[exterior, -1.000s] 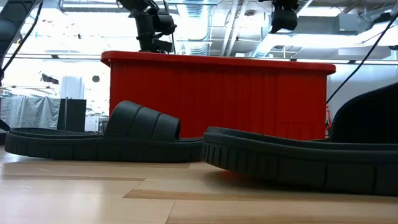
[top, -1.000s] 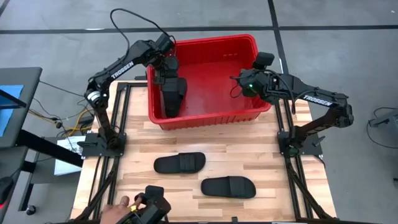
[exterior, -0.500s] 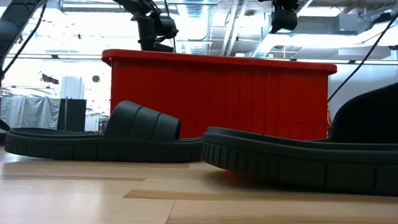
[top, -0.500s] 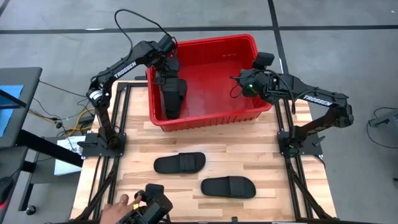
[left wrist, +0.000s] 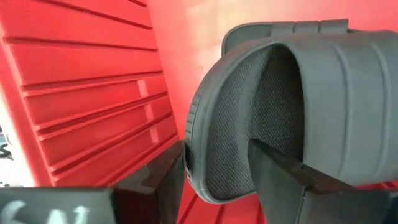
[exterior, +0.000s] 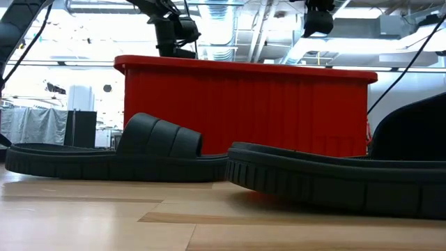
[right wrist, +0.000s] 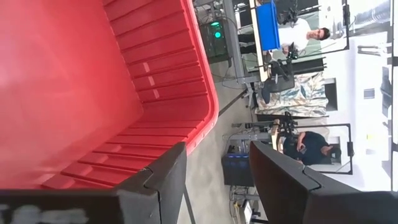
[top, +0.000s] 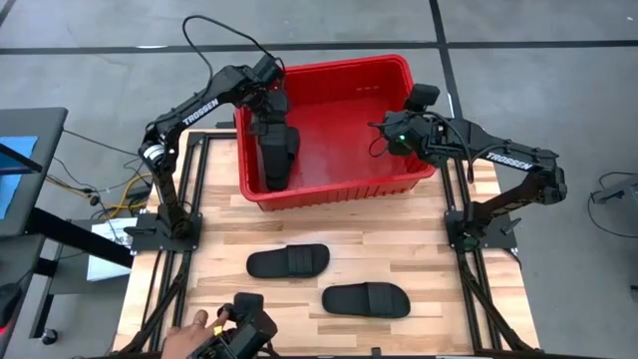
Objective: Pick and place slides into bin
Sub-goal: Put the top right black slide into the red bin, then put the left black slide into the red bin
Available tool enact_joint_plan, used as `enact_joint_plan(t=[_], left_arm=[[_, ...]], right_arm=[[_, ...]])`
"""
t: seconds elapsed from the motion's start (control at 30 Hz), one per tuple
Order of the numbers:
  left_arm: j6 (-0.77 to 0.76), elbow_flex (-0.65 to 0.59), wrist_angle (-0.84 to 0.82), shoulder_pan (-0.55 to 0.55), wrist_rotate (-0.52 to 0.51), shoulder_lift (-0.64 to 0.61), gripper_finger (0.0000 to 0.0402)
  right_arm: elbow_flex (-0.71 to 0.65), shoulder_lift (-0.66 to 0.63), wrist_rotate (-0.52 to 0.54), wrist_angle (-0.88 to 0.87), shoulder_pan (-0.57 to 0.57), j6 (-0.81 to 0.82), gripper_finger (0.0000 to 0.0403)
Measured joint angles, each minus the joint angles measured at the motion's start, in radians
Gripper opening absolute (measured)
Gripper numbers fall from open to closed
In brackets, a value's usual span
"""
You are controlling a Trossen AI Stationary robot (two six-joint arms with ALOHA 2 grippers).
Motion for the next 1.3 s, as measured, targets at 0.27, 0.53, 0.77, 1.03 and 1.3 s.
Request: enact_joint_plan(t=[0.27, 0.53, 0.77, 1.03, 1.3], left_arm=[[-0.057, 0.000, 0.024, 0.009, -0.022, 0.000, 0.0165], [-0.060, 0.000, 0.026, 0.015, -0.030, 0.000, 0.0165], [-0.061, 0.000, 0.023, 0.015, -0.031, 0.000, 0.0165], [-0.107, 0.000, 0.027, 0.014, -0.044, 0.000, 0.0165], [-0.203, 0.000, 0.107, 0.014, 0.053, -0.105, 0.0165]], right_arm=[[0.000, 0.000, -0.017, 0.000, 0.000, 0.000, 0.0174], [0.000, 0.000, -0.018, 0.000, 0.000, 0.000, 0.0175], [0.000, 0.000, -0.018, 0.000, 0.000, 0.000, 0.0178], [0.000, 0.000, -0.018, 0.000, 0.000, 0.000, 0.0176], [0.000, -0.002, -0.020, 0.001, 0.000, 0.048, 0.0167]])
